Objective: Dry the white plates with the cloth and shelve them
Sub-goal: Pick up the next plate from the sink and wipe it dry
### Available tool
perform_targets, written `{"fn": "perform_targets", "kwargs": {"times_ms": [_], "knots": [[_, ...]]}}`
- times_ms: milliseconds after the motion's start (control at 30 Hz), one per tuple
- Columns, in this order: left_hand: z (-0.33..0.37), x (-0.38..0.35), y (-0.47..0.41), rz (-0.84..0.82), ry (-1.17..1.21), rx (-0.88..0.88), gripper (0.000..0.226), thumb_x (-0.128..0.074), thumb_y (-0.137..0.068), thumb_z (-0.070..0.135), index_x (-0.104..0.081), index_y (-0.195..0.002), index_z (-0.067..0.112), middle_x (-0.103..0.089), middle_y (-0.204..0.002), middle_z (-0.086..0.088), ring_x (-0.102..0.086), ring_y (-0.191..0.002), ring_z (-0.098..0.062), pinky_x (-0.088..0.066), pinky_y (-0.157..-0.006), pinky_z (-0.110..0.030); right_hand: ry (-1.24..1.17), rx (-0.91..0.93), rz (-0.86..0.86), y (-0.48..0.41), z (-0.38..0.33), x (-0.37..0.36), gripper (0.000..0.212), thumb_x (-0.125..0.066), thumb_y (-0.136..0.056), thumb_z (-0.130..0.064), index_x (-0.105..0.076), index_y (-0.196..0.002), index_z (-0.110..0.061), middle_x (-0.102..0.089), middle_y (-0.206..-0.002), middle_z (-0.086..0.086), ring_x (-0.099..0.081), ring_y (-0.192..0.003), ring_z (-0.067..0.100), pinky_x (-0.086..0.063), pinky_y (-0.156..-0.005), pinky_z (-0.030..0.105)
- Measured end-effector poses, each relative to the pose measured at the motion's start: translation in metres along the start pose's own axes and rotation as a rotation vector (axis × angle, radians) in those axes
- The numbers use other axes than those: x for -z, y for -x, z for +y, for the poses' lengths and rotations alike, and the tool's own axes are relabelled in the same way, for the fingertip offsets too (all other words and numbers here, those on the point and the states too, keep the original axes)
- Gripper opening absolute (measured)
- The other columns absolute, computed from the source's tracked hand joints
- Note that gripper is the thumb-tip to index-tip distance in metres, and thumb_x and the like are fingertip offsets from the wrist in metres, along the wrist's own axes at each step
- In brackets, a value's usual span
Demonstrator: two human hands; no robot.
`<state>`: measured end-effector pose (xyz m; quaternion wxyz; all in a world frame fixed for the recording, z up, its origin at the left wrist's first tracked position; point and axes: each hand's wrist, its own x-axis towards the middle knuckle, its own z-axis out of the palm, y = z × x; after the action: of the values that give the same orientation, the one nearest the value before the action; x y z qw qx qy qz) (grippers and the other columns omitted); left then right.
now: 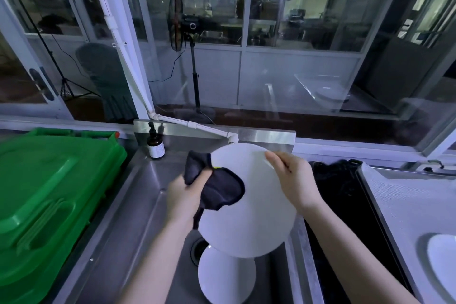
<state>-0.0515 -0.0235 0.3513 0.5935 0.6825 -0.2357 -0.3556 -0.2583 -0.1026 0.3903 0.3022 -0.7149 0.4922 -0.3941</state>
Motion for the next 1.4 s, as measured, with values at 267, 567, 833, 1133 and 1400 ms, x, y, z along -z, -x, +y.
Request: {"fn": "perform_targets", "kwargs": {"times_ms": [267,567,833,1133,1400], "knots": [[-0.016,-0.003,0.007,0.085,0.139,0.180,0.020,-0.076,-0.082,0.035,-0.066,-0.084,0.017,-0.072,-0.091,-0.010,-0.070,-0.083,-0.028,-0.056,-0.073,-0.042,-0.384,-0.315,0.265,0.040,0.013,-0.035,0.035,-0.051,-0.102,-0.034,-0.062,-0.078,-0.011,-0.055,-0.065,-0.009,-0.048,-0.067,0.012,-0.037,-0.063,0.031],[0.038,0.019,-0.010,-0.314,-0.380,-0.357,0.024,-0.082,-0.065,0.044,-0.065,-0.071,0.027,-0.065,-0.061,0.013,-0.058,-0.058,0.002,-0.045,-0.054,-0.018,0.114,0.059,-0.414,-0.007,-0.020,0.000,0.053,-0.060,-0.096,-0.046,-0.041,-0.068,-0.005,-0.032,-0.065,-0.001,-0.031,-0.061,0.012,-0.027,-0.059,0.032],[0.003,0.022,0.009,-0.087,-0.166,-0.097,0.032,-0.073,-0.057,0.061,-0.067,-0.072,0.033,-0.064,-0.053,0.009,-0.061,-0.051,-0.013,-0.043,-0.046,-0.030,-0.028,0.007,-0.149,0.005,-0.013,-0.006,0.053,-0.060,-0.099,-0.035,-0.036,-0.063,-0.004,-0.028,-0.060,-0.002,-0.025,-0.057,0.011,-0.020,-0.054,0.030],[0.005,0.030,-0.011,-0.354,-0.451,-0.117,0.051,-0.081,-0.044,0.055,-0.069,-0.079,0.020,-0.074,-0.074,0.003,-0.071,-0.074,-0.013,-0.054,-0.069,-0.034,0.057,0.025,-0.199,0.015,-0.001,-0.008,0.050,-0.060,-0.098,-0.036,-0.030,-0.062,-0.019,-0.027,-0.052,-0.010,-0.027,-0.048,0.007,-0.022,-0.048,0.024],[-0.004,0.016,-0.002,-0.196,-0.141,-0.036,0.027,-0.081,-0.071,0.041,-0.069,-0.082,0.020,-0.074,-0.071,-0.001,-0.070,-0.070,-0.022,-0.048,-0.058,-0.032,-0.022,-0.008,-0.023,0.009,-0.004,-0.007,0.053,-0.061,-0.097,-0.036,-0.031,-0.060,-0.013,-0.026,-0.054,-0.009,-0.023,-0.051,0.007,-0.018,-0.047,0.024]]}}
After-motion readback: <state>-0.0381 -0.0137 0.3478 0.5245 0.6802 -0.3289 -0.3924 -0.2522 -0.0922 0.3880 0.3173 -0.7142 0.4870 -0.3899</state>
